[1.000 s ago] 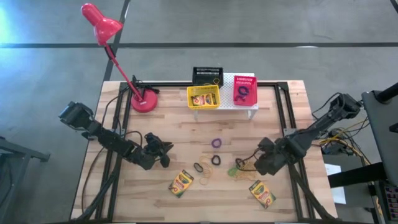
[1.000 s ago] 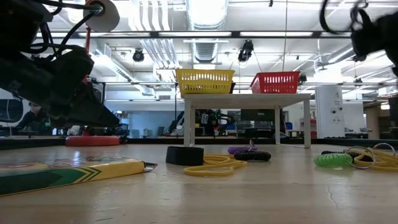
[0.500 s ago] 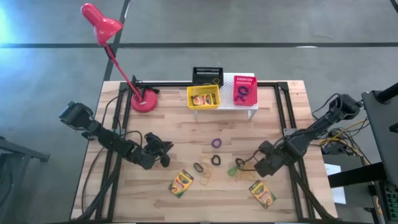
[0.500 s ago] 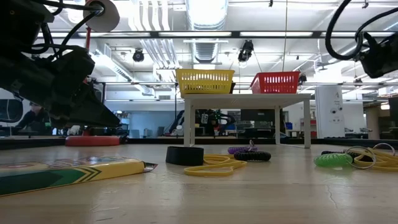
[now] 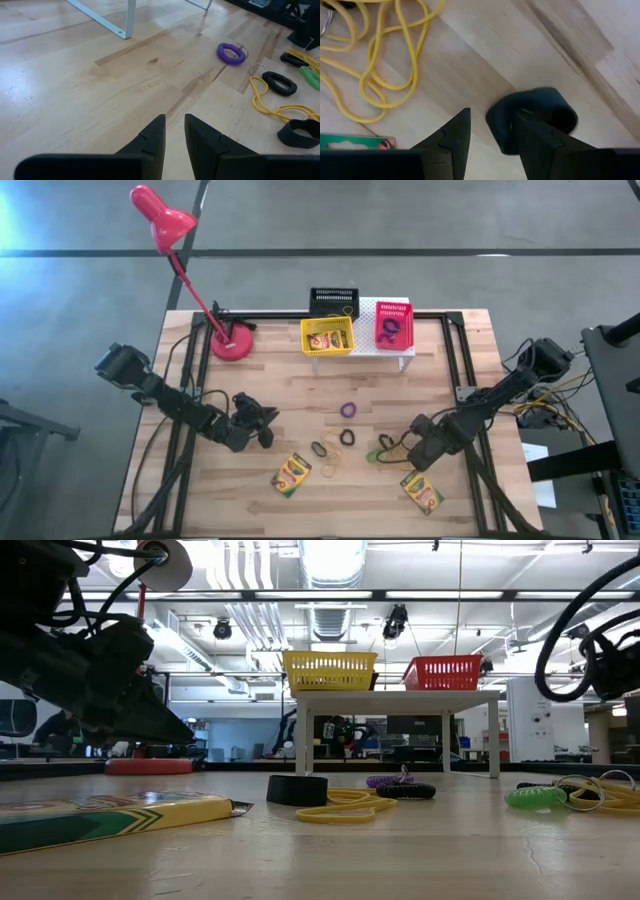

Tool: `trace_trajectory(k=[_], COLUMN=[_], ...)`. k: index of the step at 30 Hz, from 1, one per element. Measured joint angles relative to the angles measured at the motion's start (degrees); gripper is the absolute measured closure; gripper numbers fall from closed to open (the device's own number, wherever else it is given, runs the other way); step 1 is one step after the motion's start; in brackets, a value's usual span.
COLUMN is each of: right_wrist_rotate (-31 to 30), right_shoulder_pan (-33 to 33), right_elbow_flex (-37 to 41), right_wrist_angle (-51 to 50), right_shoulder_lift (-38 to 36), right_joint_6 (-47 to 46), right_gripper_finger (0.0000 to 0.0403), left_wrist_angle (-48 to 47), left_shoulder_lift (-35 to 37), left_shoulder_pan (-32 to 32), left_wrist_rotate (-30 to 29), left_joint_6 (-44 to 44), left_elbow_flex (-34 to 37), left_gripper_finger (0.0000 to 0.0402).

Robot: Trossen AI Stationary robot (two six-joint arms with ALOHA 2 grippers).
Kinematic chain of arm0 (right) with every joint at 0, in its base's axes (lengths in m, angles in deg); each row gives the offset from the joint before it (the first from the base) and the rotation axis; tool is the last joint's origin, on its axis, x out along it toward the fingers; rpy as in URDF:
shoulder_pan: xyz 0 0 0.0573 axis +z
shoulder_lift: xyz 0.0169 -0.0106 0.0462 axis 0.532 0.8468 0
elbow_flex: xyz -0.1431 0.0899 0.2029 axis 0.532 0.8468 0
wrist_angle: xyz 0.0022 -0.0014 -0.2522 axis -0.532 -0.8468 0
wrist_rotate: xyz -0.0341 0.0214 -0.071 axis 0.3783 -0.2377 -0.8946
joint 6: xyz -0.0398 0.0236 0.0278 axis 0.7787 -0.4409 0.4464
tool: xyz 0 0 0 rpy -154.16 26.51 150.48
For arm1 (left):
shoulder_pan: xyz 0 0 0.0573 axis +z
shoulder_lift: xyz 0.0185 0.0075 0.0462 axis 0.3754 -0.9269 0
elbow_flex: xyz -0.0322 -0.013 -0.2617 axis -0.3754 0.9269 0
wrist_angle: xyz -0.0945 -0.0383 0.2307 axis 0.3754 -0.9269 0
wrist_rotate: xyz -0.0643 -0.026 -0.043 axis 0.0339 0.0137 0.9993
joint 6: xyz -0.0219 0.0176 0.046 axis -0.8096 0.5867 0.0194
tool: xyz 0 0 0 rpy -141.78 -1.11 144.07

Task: Pick & Place Office Desk Supplies
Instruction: Put the black rubber band into the black bin on the shelf

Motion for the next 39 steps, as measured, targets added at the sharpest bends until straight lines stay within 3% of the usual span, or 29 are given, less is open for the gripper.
trace_trajectory(k=[8, 13, 17, 20, 22, 24, 27, 31, 35, 39], right_wrist_rotate=[-1.6, -11.6, -22.3, -30.2, -31.9, -29.7, -20.3, -5.9, -1.3, 6.5], right_shoulder_pan=[-0.1, -0.3, -0.5, -2.3, -4.4, -7.2, -13.0, -22.7, -35.1, -49.4], right_elbow_flex=[0.0, 0.0, 0.1, 0.1, 0.1, 0.1, 0.0, -0.8, -5.6, -15.7], right_wrist_angle=[0.1, 6.6, 19.4, 33.5, 45.0, 57.5, 76.1, 93.1, 91.6, 73.6], right_shoulder_lift=[0.4, -2.3, -4.4, -5.2, -5.3, -5.1, -4.3, -3.5, -3.5, -2.1], right_joint_6=[3.9, 8.6, 20.1, 34.7, 46.4, 58.7, 74.9, 85.9, 83.1, 75.2], right_gripper_finger=[0.0341, 0.0388, 0.0392, 0.0393, 0.0393, 0.0393, 0.0394, 0.0394, 0.0394, 0.0394], left_wrist_angle=[0.2, 0.2, 0.2, 0.2, 0.2, 0.3, 0.3, 0.2, 0.2, 0.2], left_shoulder_lift=[0.0, 0.0, 0.0, 0.0, 0.0, 0.0, 0.0, 0.0, 0.0, 0.0], left_shoulder_pan=[0.2, 0.3, 0.5, 0.7, 0.9, 1.0, 1.2, 1.3, 1.3, 1.3], left_wrist_rotate=[0.0, 0.0, 0.0, 0.0, 0.0, 0.0, 0.0, 0.0, 0.0, 0.0], left_joint_6=[0.0, 0.1, 0.1, 0.1, 0.1, 0.1, 0.1, 0.9, 1.2, 1.4], left_elbow_flex=[0.0, 0.0, 0.0, 0.0, 0.0, 0.0, 0.0, 0.0, 0.0, 0.0], left_gripper_finger=[0.0324, 0.0324, 0.0324, 0.0324, 0.0324, 0.0324, 0.0324, 0.0324, 0.0324, 0.0324])
